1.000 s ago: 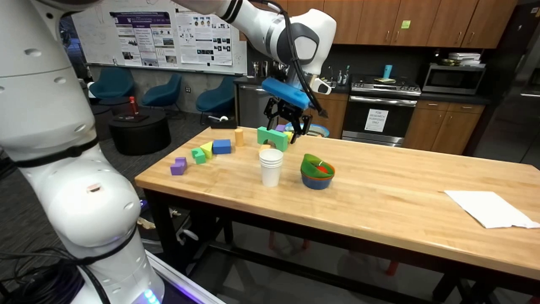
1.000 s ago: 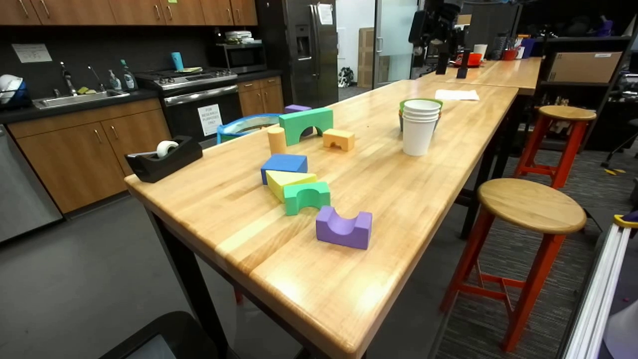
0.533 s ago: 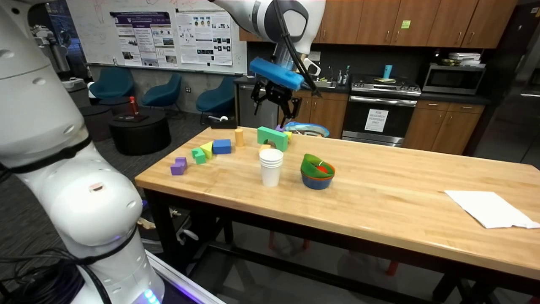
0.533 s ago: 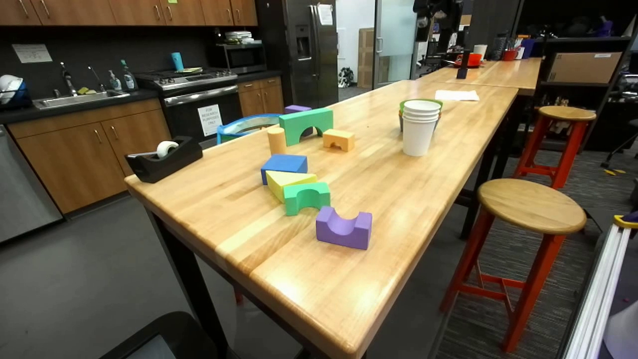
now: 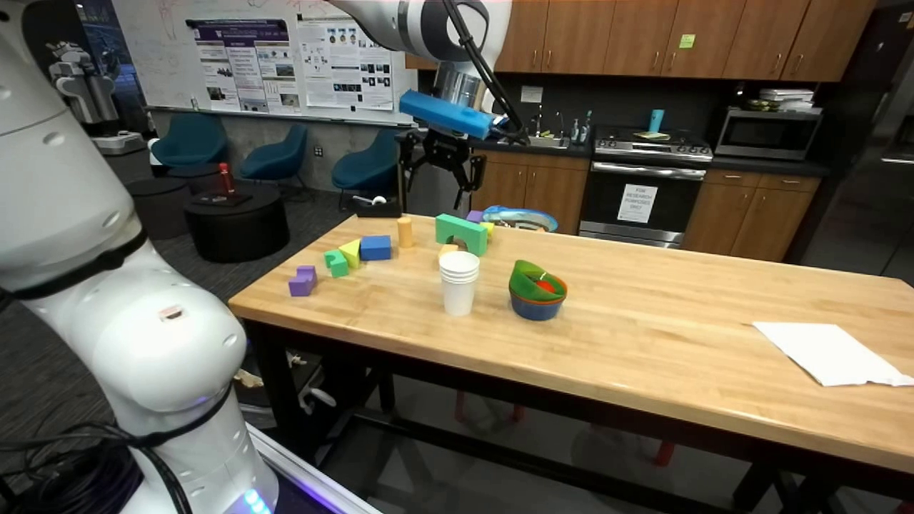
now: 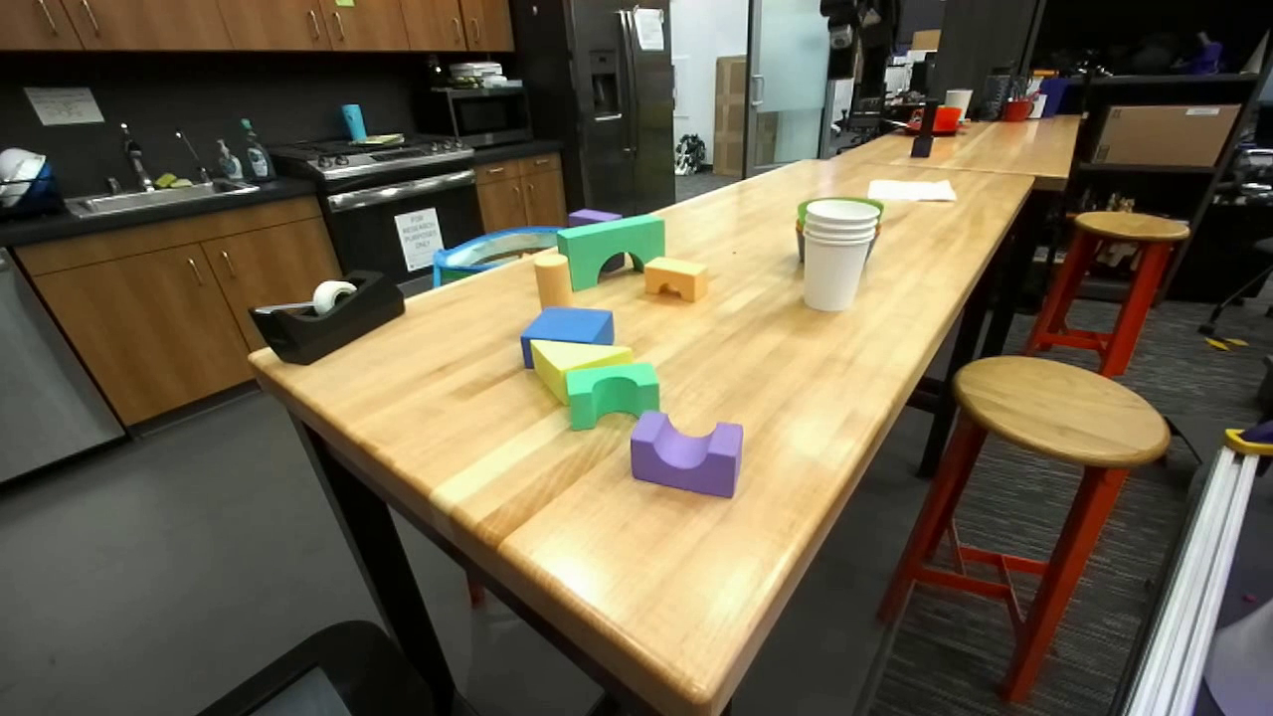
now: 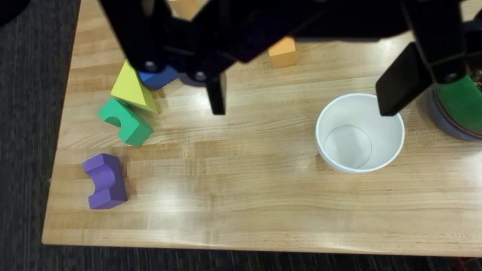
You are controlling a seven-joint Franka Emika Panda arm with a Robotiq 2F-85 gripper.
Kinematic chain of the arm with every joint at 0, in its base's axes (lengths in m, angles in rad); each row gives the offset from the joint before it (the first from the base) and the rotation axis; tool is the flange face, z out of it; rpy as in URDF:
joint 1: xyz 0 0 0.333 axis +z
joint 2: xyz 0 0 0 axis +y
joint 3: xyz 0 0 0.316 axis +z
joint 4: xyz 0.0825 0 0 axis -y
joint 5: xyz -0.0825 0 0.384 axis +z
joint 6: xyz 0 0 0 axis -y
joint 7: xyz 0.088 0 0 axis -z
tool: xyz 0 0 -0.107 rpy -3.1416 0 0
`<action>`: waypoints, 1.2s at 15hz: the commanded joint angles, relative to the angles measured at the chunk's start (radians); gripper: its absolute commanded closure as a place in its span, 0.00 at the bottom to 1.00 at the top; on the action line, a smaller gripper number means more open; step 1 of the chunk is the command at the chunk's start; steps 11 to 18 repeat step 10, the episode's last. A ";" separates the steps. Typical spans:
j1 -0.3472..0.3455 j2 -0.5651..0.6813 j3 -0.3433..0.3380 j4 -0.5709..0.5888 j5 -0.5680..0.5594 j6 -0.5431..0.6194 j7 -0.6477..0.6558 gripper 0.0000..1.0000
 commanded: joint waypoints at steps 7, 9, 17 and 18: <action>0.018 -0.020 0.002 -0.016 -0.002 -0.002 -0.008 0.00; 0.018 -0.020 0.002 -0.016 -0.002 -0.002 -0.009 0.00; 0.018 -0.020 0.002 -0.016 -0.002 -0.002 -0.010 0.00; 0.018 -0.020 0.002 -0.016 -0.002 -0.002 -0.010 0.00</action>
